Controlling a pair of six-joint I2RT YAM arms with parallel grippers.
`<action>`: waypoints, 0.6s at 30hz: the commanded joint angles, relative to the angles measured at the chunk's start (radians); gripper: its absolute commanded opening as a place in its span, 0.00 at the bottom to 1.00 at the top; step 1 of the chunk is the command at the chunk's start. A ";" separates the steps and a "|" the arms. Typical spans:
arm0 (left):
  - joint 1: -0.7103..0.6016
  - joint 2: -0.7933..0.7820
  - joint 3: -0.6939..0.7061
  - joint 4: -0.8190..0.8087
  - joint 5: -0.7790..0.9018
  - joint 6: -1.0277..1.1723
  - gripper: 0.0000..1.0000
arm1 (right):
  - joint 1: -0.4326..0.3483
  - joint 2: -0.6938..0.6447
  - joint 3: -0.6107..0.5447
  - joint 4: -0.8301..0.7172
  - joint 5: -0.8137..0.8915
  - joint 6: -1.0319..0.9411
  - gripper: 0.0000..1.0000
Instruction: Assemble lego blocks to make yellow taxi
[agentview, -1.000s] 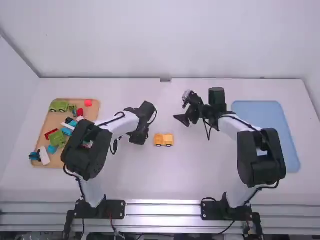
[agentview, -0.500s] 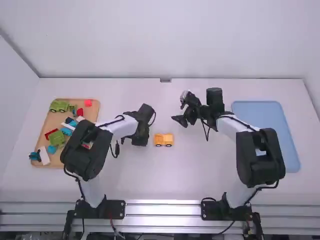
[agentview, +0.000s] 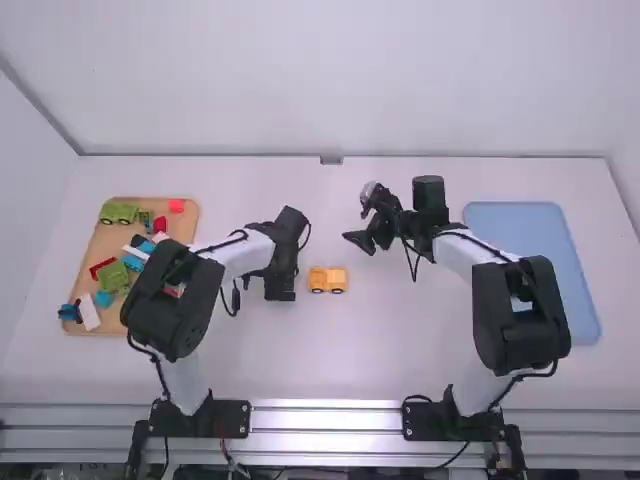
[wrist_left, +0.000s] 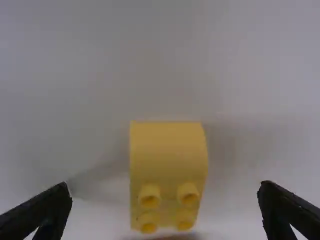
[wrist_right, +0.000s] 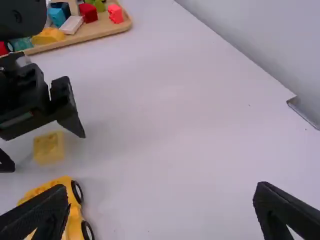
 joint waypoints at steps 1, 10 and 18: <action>0.026 -0.035 -0.008 -0.009 0.016 0.005 0.99 | -0.001 -0.008 -0.010 -0.003 -0.009 0.003 0.99; 0.075 -0.160 0.106 -0.133 -0.028 0.336 0.99 | -0.001 -0.008 -0.010 -0.003 -0.010 0.003 0.99; 0.090 -0.232 0.280 -0.255 -0.266 1.424 0.83 | -0.001 -0.008 -0.010 0.001 -0.010 0.003 0.98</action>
